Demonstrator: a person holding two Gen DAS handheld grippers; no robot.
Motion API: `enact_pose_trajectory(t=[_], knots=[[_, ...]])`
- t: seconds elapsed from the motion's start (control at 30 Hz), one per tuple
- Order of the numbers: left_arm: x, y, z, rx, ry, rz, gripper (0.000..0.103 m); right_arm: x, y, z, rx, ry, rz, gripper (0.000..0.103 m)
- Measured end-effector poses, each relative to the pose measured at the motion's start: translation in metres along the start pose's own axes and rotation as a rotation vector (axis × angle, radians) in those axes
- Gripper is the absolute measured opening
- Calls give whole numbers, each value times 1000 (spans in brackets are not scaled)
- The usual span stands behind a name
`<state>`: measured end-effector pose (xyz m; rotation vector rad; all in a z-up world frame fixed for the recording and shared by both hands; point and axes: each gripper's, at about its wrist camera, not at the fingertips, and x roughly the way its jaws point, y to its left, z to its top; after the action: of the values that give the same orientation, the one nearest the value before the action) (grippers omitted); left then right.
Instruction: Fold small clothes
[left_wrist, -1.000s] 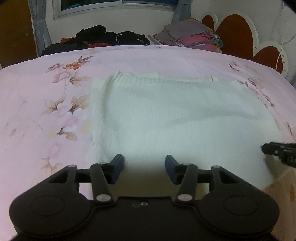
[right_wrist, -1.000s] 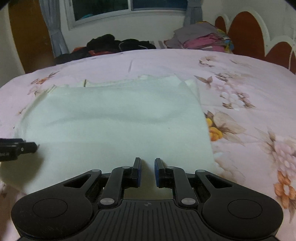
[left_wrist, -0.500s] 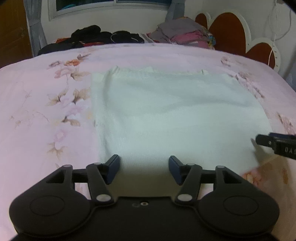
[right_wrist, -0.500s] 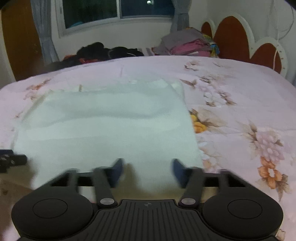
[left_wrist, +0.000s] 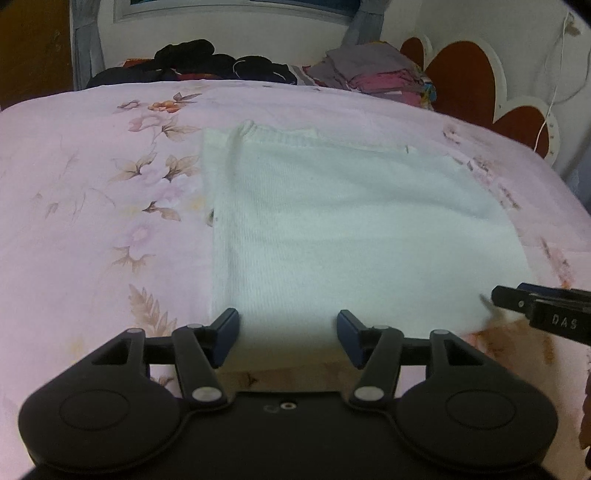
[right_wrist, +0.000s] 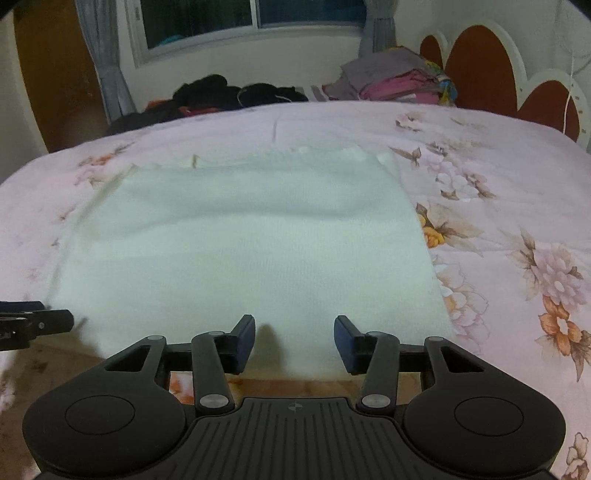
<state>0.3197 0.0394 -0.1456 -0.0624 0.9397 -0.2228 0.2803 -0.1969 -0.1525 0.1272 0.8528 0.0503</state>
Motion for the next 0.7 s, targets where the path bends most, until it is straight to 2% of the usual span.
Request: enact_pose_trajectory(t=[0.07,0.3,0.5,0.7], knots=[[-4,1,-4,-6,-1,-9,58,-6,5,0,-2,-8,15,47],[-3,2,-18,-29,11,30,58,-7,18,1,-30,-2,63,47],[-8,8,-22,-168,63,37,59,19,25,1,-90,76,104,47],[-11,0,-23,-293,78,37,62,18,14,17,-112,33,181,47]])
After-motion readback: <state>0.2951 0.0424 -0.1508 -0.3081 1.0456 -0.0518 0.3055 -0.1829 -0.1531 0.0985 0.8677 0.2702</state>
